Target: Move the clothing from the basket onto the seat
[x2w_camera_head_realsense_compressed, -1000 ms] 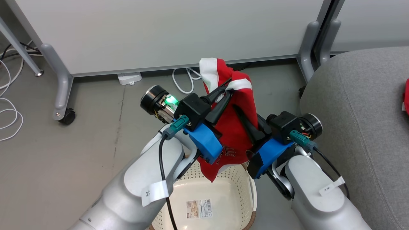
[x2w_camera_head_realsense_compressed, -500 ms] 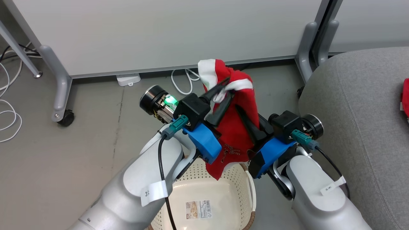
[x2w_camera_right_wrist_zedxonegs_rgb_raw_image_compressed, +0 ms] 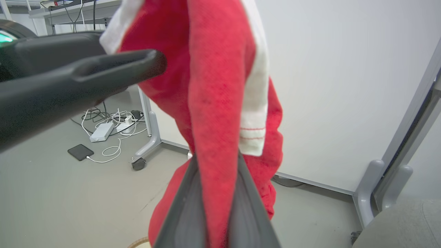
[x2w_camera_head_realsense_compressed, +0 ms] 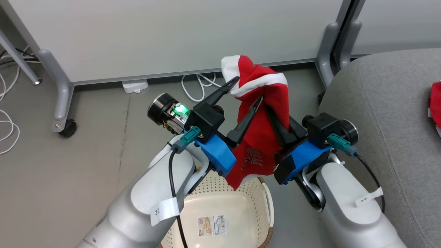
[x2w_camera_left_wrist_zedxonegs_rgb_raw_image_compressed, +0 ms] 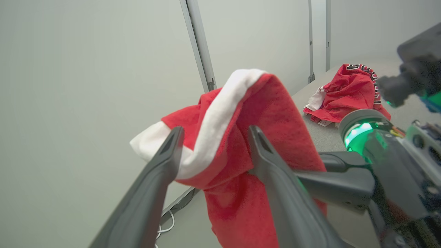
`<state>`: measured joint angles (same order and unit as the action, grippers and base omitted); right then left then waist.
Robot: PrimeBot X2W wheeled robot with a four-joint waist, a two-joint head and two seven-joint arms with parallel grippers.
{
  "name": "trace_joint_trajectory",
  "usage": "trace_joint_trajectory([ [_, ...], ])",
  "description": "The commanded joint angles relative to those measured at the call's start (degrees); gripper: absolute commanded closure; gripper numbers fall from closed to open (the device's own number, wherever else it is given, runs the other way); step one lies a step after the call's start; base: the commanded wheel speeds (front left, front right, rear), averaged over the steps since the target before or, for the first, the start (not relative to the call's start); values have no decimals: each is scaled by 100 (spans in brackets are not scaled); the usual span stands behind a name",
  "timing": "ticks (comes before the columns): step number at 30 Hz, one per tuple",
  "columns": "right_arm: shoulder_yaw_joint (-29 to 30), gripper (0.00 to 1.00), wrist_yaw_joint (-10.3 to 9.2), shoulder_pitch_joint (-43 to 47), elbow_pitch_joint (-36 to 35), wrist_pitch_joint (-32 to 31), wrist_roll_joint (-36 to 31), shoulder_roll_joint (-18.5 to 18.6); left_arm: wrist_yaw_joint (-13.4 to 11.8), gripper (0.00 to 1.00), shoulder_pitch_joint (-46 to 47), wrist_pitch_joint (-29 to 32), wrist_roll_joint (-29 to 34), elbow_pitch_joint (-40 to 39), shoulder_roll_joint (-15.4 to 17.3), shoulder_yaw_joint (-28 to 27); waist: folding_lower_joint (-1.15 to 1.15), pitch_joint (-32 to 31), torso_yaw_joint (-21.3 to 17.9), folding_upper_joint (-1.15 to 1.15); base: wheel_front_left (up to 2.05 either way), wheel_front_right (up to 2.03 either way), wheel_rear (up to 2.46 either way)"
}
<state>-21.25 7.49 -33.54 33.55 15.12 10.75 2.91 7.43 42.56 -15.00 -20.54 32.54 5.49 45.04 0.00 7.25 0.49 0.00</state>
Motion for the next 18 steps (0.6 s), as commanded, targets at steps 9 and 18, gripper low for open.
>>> trace_joint_trajectory([
  [9,553,100,1,124,-345,6,-163,-4,-16,0,-159,-27,159,-154,87,-207,0,264,-488,0,0,0,0],
  [18,1144,100,1,286,-741,6,-377,-5,-5,0,-242,-26,242,-167,95,-115,0,497,-1042,0,0,0,0],
])
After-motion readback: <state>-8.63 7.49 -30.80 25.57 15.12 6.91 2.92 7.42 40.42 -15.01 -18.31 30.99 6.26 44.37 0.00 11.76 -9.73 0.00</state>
